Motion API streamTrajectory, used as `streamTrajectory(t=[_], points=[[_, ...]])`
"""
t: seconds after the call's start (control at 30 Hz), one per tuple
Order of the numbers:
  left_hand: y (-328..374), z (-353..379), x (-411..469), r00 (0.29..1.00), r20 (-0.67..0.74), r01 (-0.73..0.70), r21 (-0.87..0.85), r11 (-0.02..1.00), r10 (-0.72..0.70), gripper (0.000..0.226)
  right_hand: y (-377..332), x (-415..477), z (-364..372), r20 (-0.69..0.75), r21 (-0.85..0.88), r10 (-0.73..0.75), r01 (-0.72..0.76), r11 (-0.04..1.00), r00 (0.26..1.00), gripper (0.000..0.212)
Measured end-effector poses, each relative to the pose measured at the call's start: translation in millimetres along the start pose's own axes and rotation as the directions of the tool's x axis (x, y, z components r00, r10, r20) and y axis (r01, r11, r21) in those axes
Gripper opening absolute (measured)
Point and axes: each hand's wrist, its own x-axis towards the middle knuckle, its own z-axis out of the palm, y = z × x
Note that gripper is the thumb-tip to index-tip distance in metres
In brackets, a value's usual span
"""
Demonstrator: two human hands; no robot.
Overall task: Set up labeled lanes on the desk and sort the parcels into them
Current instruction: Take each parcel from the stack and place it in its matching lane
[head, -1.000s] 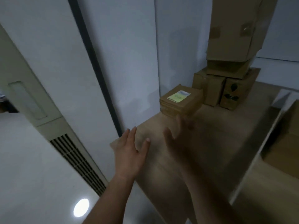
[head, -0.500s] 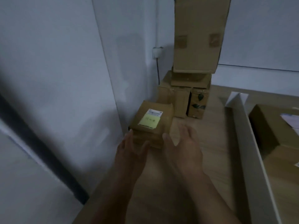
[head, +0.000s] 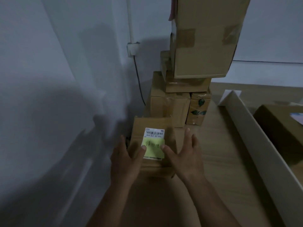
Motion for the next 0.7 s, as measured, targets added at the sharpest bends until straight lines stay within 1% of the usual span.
streamTrajectory(t=[0.13, 0.2, 0.23, 0.33, 0.47, 0.5, 0.53, 0.6, 0.7], points=[[-11, 8, 25, 0.99, 0.096, 0.11, -0.037, 0.993, -0.106, 0.098, 3, 21, 17, 0.064, 0.023, 0.121, -0.122, 0.992, 0.991, 0.113], [-16, 13, 33, 0.978, 0.139, 0.161, -0.03, 0.986, -0.155, 0.096, 6, 29, 23, 0.093, 0.025, 0.16, -0.163, 0.986, 0.983, 0.112], [-18, 15, 36, 0.974, 0.157, 0.172, -0.035, 0.984, -0.165, 0.09, 7, 32, 26, 0.102, 0.032, 0.174, -0.178, 0.984, 0.979, 0.111], [-23, 20, 41, 0.972, 0.19, 0.154, -0.073, 0.985, -0.137, 0.059, 9, 43, 33, 0.133, 0.036, 0.203, -0.21, 0.977, 0.97, 0.101], [-21, 20, 39, 0.972, 0.198, 0.146, -0.1, 0.984, -0.124, 0.044, 6, 44, 33, 0.148, 0.045, 0.181, -0.189, 0.981, 0.972, 0.061], [-19, 19, 37, 0.972, 0.198, 0.15, -0.107, 0.983, -0.127, 0.04, 5, 41, 31, 0.152, 0.033, 0.168, -0.174, 0.984, 0.974, 0.056], [-18, 18, 34, 0.971, 0.199, 0.157, -0.118, 0.981, -0.131, 0.036, 5, 39, 28, 0.148, 0.018, 0.151, -0.156, 0.988, 0.977, 0.055], [-14, 17, 26, 0.972, 0.199, 0.156, -0.153, 0.976, -0.124, 0.031, 7, 35, 22, 0.131, 0.006, 0.119, -0.121, 0.993, 0.984, 0.063], [-6, 15, 10, 0.977, 0.191, 0.136, -0.211, 0.968, -0.096, 0.026, 11, 23, 12, 0.092, 0.058, 0.083, -0.089, 0.994, 0.992, 0.069]])
